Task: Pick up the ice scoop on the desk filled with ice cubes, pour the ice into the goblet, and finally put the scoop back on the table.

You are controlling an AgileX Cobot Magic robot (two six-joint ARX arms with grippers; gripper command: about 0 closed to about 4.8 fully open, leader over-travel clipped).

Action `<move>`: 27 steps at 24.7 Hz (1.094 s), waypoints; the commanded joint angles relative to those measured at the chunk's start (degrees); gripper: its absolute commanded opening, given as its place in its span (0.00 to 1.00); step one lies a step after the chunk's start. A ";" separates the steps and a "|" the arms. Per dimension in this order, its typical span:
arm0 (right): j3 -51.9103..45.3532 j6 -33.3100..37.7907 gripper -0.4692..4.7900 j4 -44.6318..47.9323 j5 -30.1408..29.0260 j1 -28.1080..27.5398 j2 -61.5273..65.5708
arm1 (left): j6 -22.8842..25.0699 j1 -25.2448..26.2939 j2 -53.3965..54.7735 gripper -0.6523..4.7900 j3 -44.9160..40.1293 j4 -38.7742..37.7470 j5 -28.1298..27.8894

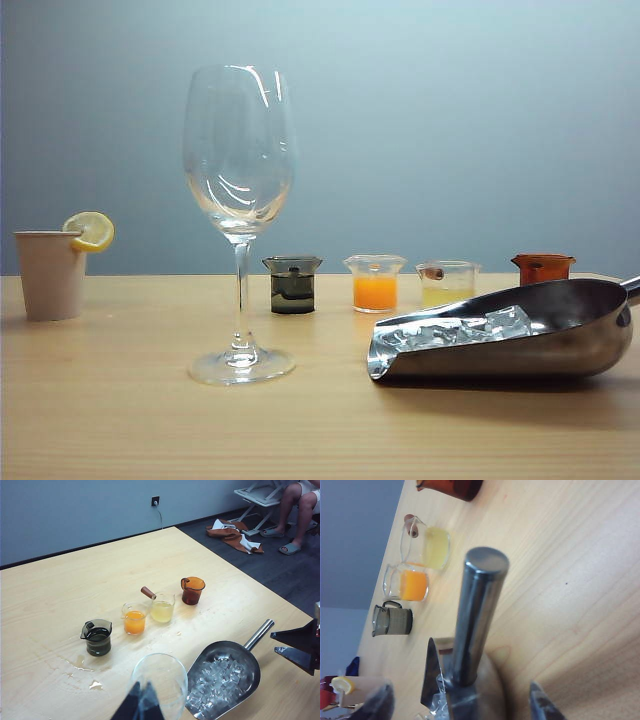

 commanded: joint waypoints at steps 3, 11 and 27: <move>-1.44 0.68 0.75 3.63 0.07 0.00 -0.09 | 0.31 0.00 -0.07 0.11 0.35 0.81 0.02; -4.20 0.66 0.80 6.93 0.04 -0.02 -0.09 | 1.79 -0.02 -0.07 0.11 0.35 0.79 0.24; -4.74 0.68 0.89 9.81 2.47 -0.04 0.24 | 1.79 0.00 -0.07 0.11 0.35 0.79 0.24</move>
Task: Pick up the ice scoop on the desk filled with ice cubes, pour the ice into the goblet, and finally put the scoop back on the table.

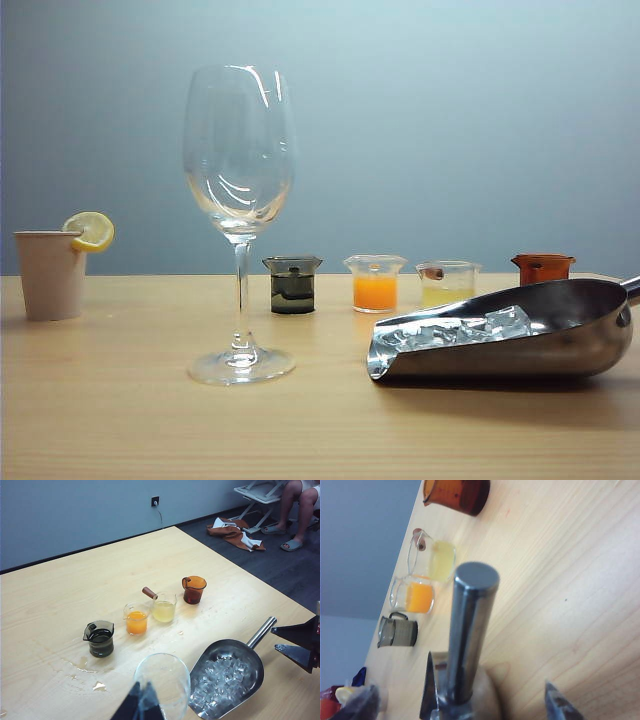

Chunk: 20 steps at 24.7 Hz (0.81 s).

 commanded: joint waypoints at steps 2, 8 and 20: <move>-0.39 0.09 0.89 1.97 0.61 0.00 0.02 | 0.28 0.00 -0.07 0.11 0.35 0.74 0.20; -0.48 0.04 0.89 4.11 1.07 0.00 0.02 | 0.28 0.00 -0.07 0.11 0.35 0.33 0.20; -0.46 2.01 0.89 5.81 2.49 0.07 1.86 | 1.33 0.00 0.02 0.11 0.35 0.42 0.35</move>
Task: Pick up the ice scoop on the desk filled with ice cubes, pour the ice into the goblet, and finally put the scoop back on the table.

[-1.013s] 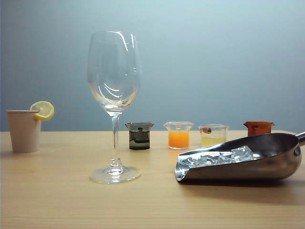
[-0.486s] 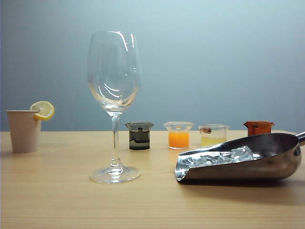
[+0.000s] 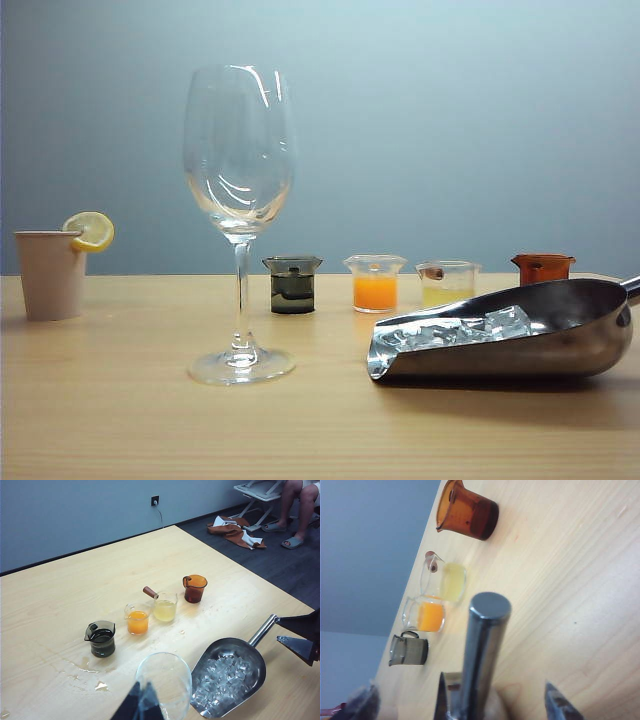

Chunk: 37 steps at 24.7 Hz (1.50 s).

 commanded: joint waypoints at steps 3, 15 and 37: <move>0.20 0.07 0.89 2.99 -0.87 0.07 3.21 | 0.46 0.00 0.00 0.11 0.35 0.55 0.33; 0.22 0.02 0.89 20.72 -3.30 0.07 20.24 | 0.46 0.00 -0.02 0.11 0.35 0.50 0.31; 0.57 0.04 0.89 42.51 -4.50 0.07 40.61 | 0.46 0.00 -0.02 0.11 0.35 0.33 0.15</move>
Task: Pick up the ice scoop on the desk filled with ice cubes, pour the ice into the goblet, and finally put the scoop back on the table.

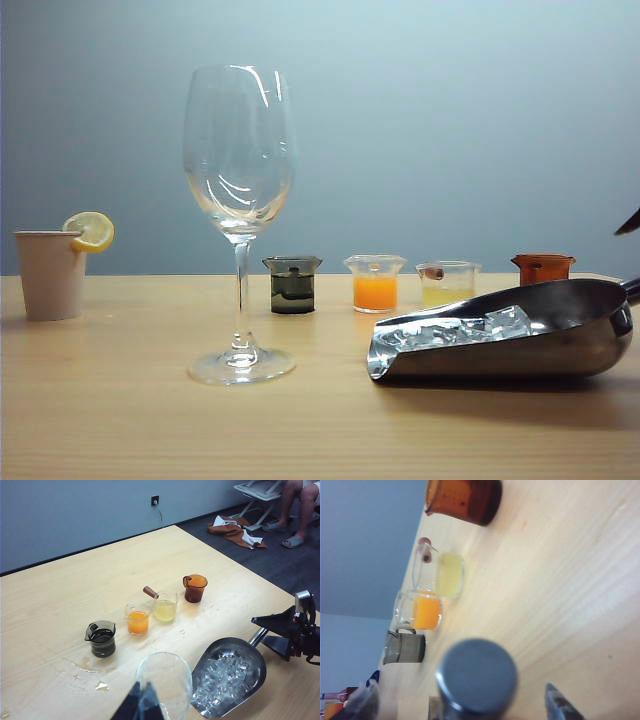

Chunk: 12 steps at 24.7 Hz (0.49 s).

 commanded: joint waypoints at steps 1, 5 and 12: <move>0.35 0.02 0.89 3.04 -0.04 0.02 0.98 | 0.31 0.00 -0.02 0.11 0.35 0.37 0.15; 0.35 0.00 0.87 3.15 0.11 0.02 1.75 | 0.33 0.00 0.00 0.11 0.35 0.35 0.15; 0.35 -0.02 0.82 3.26 0.96 0.02 2.27 | 1.38 0.00 0.00 0.11 0.35 0.35 0.15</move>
